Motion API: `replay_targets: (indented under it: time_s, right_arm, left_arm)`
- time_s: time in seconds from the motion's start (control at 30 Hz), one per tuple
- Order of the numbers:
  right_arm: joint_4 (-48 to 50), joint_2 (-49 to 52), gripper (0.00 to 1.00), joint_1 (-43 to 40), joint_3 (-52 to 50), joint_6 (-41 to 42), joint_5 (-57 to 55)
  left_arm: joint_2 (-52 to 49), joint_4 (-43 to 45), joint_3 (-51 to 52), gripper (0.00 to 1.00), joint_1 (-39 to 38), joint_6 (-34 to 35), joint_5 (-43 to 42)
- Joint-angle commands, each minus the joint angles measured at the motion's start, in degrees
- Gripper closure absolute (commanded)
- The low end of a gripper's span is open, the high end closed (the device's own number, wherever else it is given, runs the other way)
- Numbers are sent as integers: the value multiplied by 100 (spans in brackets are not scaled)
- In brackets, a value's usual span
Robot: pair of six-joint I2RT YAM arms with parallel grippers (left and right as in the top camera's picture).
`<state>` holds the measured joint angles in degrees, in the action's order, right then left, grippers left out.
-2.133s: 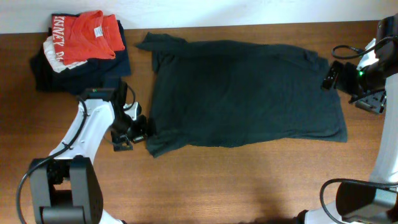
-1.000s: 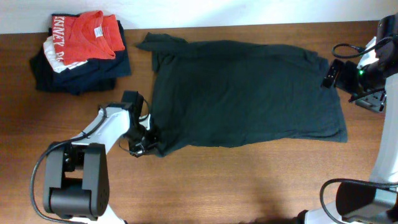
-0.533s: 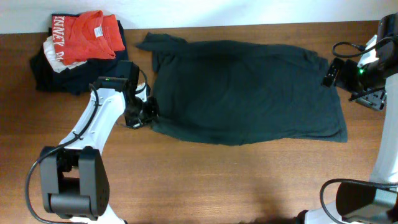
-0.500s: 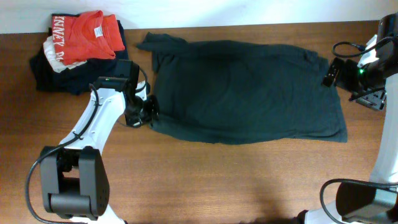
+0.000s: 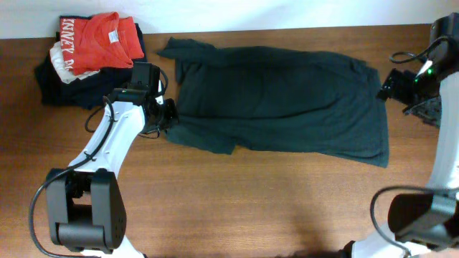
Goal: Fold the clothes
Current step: 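Grasp the shirt's bottom-left and bottom-right corners with both grippers, then fold the bottom half up toward the top edge with both grippers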
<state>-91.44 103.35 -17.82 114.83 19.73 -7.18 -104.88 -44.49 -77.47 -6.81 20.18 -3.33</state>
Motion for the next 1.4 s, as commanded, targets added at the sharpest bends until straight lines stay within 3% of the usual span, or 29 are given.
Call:
replay_targets:
  time_s: [0.0, 0.17, 0.33, 0.37, 0.47, 0.67, 0.93, 0.97, 1.07, 1.23, 1.3, 1.33, 1.37]
  right_arm:
    - [-83, 297, 1, -564, -20, 367, -424]
    - [-243, 732, 1, -1075, -101, -356, 647]
    - [396, 839, 4, -1078, -1086, -452, 654]
    - [590, 839, 8, -1075, -1344, -450, 658]
    - [1143, 841, 38, -1075, -2179, -446, 750]
    - [2345, 841, 39, -1075, -3687, -428, 820]
    - [3344, 844, 39, -1075, -4343, -428, 822]
    - [3447, 848, 41, -1075, -4347, -428, 824]
    - [3571, 852, 61, -1075, -4347, -372, 826]
    - [3668, 857, 62, -1075, -4347, -293, 824]
    - [3685, 857, 72, -1075, -4347, -291, 826]
    - [3679, 857, 87, -1075, -4347, -291, 833]
    - [3639, 857, 94, -1075, -4347, -293, 831]
  left_arm:
    - [-55, 11, -68, 99, -17, -50, 229]
    - [-55, 57, -68, 98, -17, -50, 229]
    - [-55, 109, -68, 98, -17, -50, 227]
    - [-55, 109, -68, 98, -17, -50, 227]
    - [-55, 94, -68, 98, -17, -50, 227]
    - [-55, 94, -68, 98, -17, -50, 225]
    - [-55, 76, -68, 97, -17, -50, 210]
    - [-55, 72, -68, 98, -17, -50, 208]
    - [-55, 37, -68, 98, -17, -50, 210]
    - [-55, 33, -68, 97, -17, -50, 208]
    - [-55, 31, -68, 98, -17, -50, 208]
    - [-55, 26, -68, 98, -17, -50, 208]
    - [-55, 9, -68, 98, -17, -50, 208]
